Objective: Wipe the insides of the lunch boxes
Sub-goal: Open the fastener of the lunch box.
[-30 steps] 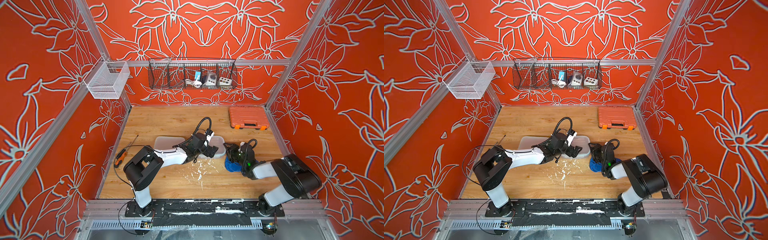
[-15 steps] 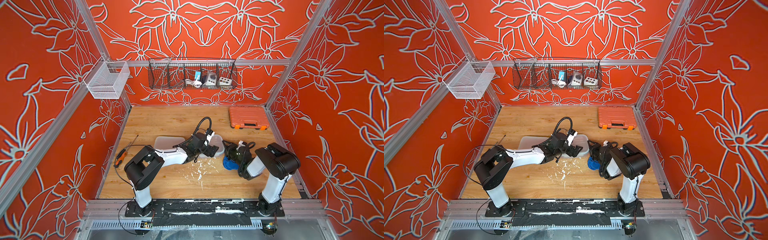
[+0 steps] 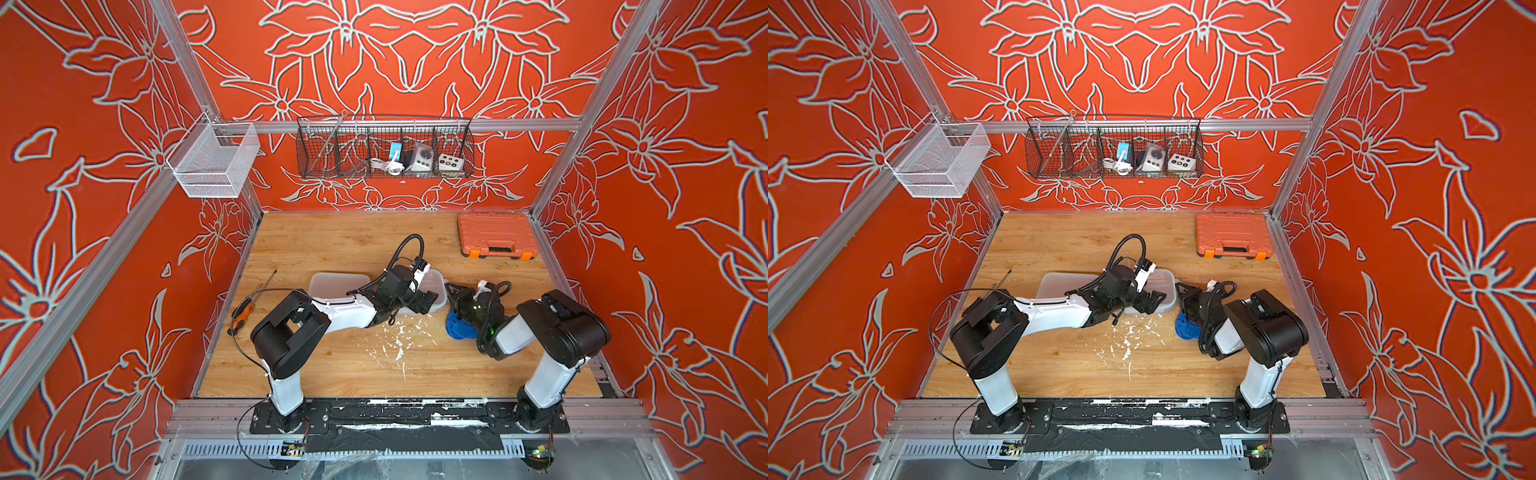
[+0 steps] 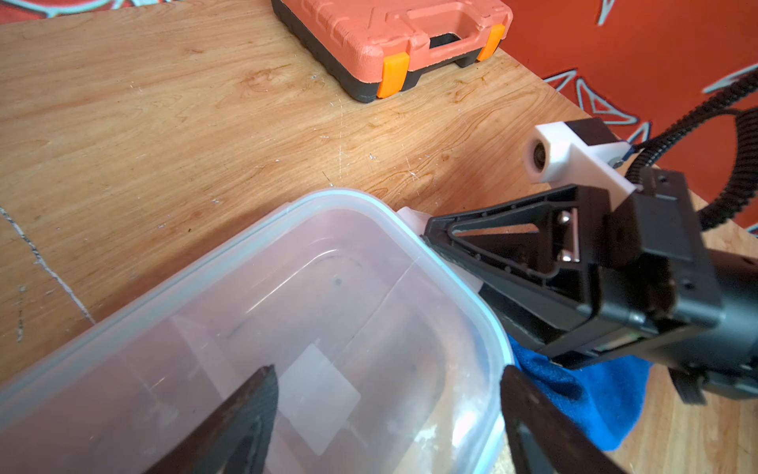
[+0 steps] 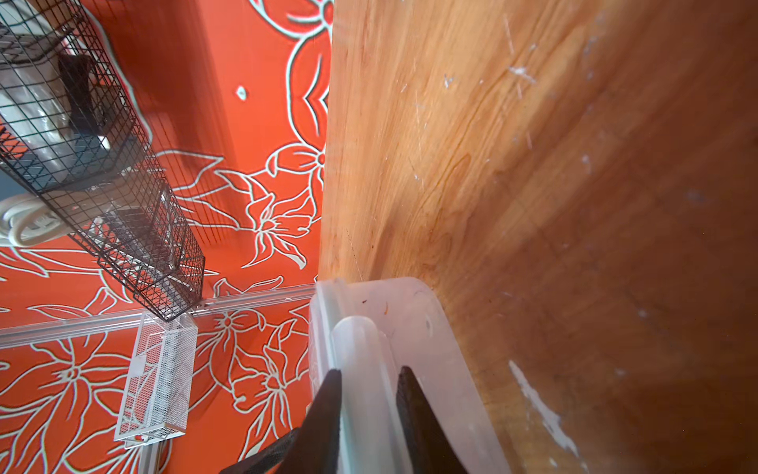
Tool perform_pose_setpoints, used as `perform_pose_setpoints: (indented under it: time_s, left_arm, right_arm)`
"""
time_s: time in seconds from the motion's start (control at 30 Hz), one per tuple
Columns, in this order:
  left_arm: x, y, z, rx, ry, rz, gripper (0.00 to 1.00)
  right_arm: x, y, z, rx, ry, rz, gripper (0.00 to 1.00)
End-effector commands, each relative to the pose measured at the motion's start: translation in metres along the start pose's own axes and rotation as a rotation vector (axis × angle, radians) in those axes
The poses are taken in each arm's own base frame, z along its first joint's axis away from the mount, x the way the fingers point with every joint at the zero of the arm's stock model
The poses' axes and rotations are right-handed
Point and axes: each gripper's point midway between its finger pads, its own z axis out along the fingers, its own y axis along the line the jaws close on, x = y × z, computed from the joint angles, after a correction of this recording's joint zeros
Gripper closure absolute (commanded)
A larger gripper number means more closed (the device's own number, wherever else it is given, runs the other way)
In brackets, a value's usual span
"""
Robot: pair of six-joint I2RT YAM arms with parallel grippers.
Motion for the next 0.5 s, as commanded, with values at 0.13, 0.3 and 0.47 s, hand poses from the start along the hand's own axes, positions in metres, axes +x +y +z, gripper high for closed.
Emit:
perform_pose_setpoints:
  time_s: [0.13,0.3,0.47]
  left_arm:
    - [0.003,0.023,-0.020,-0.100,0.039,-0.088,0.11]
    - [-0.019,0.067,-0.059,-0.134,-0.040,-0.301,0.10]
    - [-0.024,0.079,-0.083,-0.195,-0.092,-0.332,0.06]
  right_arm:
    - [0.000,0.001,-0.018,0.054,0.000,-0.085,0.58]
    - [-0.014,0.027,-0.037,0.165,-0.020,-0.289,0.52]
    - [-0.033,0.056,-0.073,0.352,-0.030,-0.549,0.40]
